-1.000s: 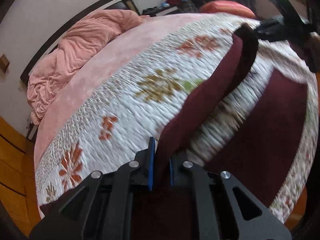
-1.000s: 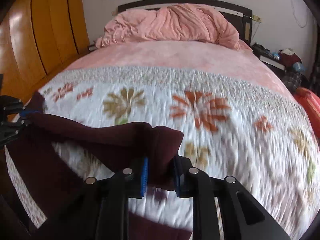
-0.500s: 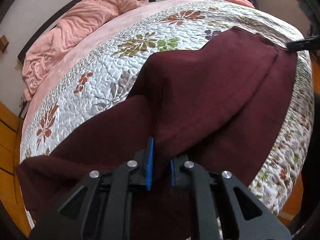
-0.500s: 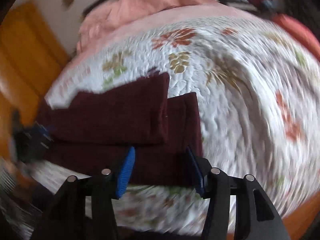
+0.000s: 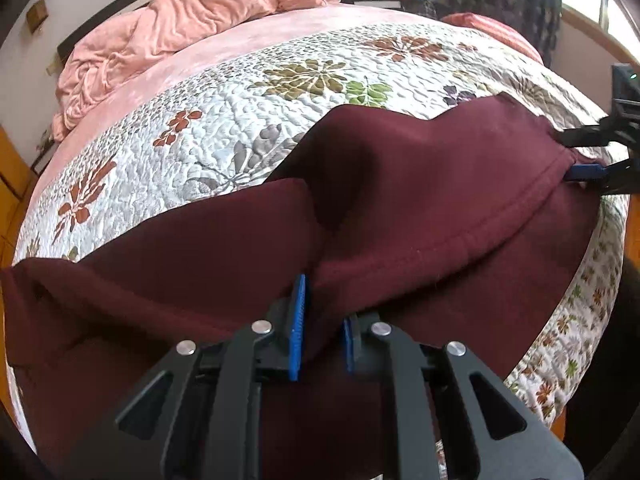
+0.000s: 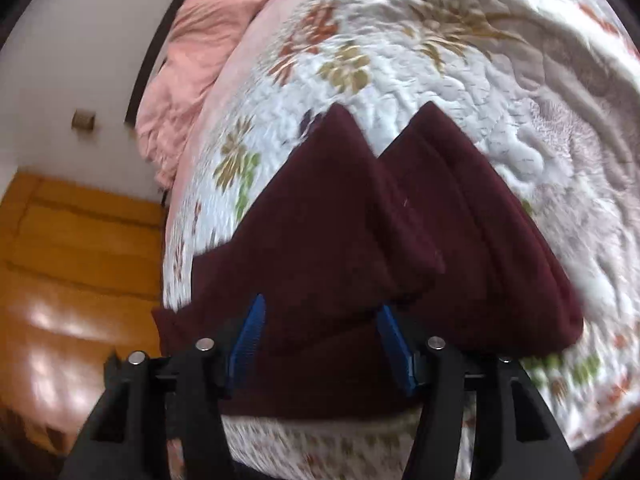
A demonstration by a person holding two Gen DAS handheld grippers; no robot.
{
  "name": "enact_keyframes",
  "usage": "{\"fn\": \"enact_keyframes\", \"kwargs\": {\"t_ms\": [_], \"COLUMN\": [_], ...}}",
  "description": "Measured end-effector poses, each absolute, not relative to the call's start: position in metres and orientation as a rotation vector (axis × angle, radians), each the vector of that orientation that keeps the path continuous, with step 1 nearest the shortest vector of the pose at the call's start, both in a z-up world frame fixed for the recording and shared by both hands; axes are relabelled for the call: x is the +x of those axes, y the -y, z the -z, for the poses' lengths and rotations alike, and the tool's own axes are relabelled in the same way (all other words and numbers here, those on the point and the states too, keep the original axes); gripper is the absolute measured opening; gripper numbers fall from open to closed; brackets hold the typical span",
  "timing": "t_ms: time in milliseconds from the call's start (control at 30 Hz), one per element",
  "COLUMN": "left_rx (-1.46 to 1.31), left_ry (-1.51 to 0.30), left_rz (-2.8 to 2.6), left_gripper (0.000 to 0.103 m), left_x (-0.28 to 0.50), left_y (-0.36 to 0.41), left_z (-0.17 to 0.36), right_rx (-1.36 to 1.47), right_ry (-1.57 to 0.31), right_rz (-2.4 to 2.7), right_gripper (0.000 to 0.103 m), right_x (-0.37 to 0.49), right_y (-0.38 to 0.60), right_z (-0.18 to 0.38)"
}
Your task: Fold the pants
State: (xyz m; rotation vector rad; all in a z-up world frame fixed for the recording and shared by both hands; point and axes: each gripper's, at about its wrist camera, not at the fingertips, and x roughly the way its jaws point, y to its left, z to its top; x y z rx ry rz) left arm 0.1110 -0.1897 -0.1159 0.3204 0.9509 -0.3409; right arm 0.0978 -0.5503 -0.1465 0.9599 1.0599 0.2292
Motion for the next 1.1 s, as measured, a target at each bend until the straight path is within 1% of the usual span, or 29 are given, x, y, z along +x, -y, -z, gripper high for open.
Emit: {"fn": "enact_keyframes", "kwargs": {"t_ms": [67,100,200,267,400,500,600,667,700,733,800,833,867,900,933,967,1033,1100], "left_rx": [0.292,0.276,0.249,0.25,0.23,0.284,0.333,0.34,0.345,0.346,0.323,0.307,0.286,0.252,0.231,0.207,0.166,0.116], "left_ry": [-0.966,-0.969,-0.951,-0.911,-0.865,-0.862,-0.937,-0.911,-0.895,-0.895,-0.916,-0.922,-0.925,-0.927,-0.927,-0.922,-0.919,-0.921], "left_rz": [0.341,0.344,0.354,0.365,0.407,0.414,0.407,0.396,0.401,0.406,0.418,0.428,0.439,0.45,0.455,0.457,0.457,0.445], "left_gripper": [0.014,0.014,0.014,0.014,0.014,0.014,0.014,0.015,0.016,0.016,0.019,0.023,0.031,0.037,0.054,0.063,0.063,0.063], "left_x": [0.114,0.115,0.111,0.102,0.076,0.056,0.047,0.044,0.042,0.042,0.046,0.046,0.046,0.045,0.043,0.041,0.034,0.03], "left_y": [0.188,0.186,0.183,0.185,0.195,0.215,0.234,0.234,0.233,0.232,0.229,0.226,0.223,0.217,0.214,0.209,0.198,0.183], "left_z": [0.117,0.117,0.109,0.097,0.073,0.081,0.118,0.13,0.131,0.13,0.122,0.117,0.112,0.104,0.1,0.094,0.085,0.079], "right_rx": [0.921,0.895,0.858,0.811,0.763,0.737,0.747,0.745,0.719,0.679,0.621,0.566,0.519,0.454,0.398,0.347,0.344,0.377], "right_ry": [-1.068,-1.08,-1.027,-0.964,-0.933,-0.978,-1.116,-1.097,-1.094,-1.1,-1.104,-1.107,-1.112,-1.1,-1.076,-1.054,-0.976,-0.965], "right_rz": [-0.185,-0.168,-0.2,-0.203,-0.191,-0.142,-0.05,-0.048,-0.049,-0.045,-0.027,0.014,0.064,0.144,0.21,0.274,0.227,0.087], "right_gripper": [0.029,0.012,0.009,0.009,0.009,0.009,0.009,0.01,0.013,0.021,0.03,0.031,0.033,0.036,0.037,0.037,0.037,0.037], "right_x": [0.106,0.108,0.1,0.088,0.069,0.061,0.059,0.055,0.054,0.053,0.048,0.045,0.043,0.038,0.033,0.03,0.027,0.034], "right_y": [0.548,0.547,0.547,0.548,0.564,0.576,0.581,0.579,0.577,0.574,0.571,0.569,0.567,0.567,0.565,0.562,0.548,0.529], "right_z": [0.145,0.144,0.125,0.098,0.076,0.09,0.128,0.131,0.127,0.121,0.107,0.095,0.088,0.078,0.067,0.056,0.038,0.036]}}
